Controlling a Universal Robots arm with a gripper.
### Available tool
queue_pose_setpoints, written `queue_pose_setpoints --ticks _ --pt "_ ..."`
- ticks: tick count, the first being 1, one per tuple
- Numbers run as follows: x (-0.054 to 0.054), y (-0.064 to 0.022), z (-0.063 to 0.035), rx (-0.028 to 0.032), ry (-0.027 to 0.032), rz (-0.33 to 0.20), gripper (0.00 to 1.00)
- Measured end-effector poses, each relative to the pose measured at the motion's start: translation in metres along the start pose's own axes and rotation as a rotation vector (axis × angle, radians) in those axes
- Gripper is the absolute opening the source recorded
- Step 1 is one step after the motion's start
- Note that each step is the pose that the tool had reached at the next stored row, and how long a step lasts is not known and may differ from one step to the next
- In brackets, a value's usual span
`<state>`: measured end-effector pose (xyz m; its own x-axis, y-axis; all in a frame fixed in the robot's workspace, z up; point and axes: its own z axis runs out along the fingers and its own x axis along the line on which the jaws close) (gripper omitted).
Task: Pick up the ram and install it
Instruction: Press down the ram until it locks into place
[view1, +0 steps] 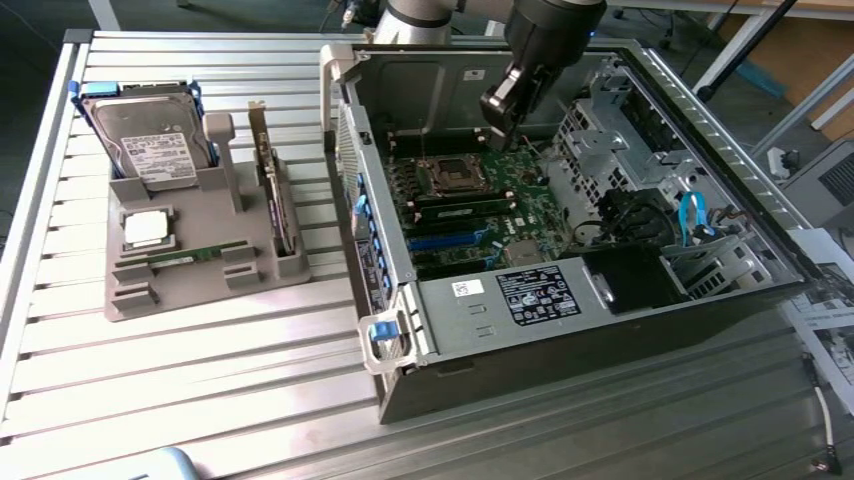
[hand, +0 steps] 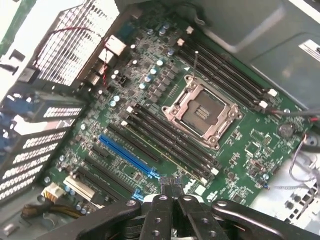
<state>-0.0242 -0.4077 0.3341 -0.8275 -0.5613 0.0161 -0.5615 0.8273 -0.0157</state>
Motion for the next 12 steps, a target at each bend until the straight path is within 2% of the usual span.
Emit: queue_pose_setpoints --ticks 12 --pt "0.0 0.0 -0.0001 -0.0026 0.0025 0.163 0.11"
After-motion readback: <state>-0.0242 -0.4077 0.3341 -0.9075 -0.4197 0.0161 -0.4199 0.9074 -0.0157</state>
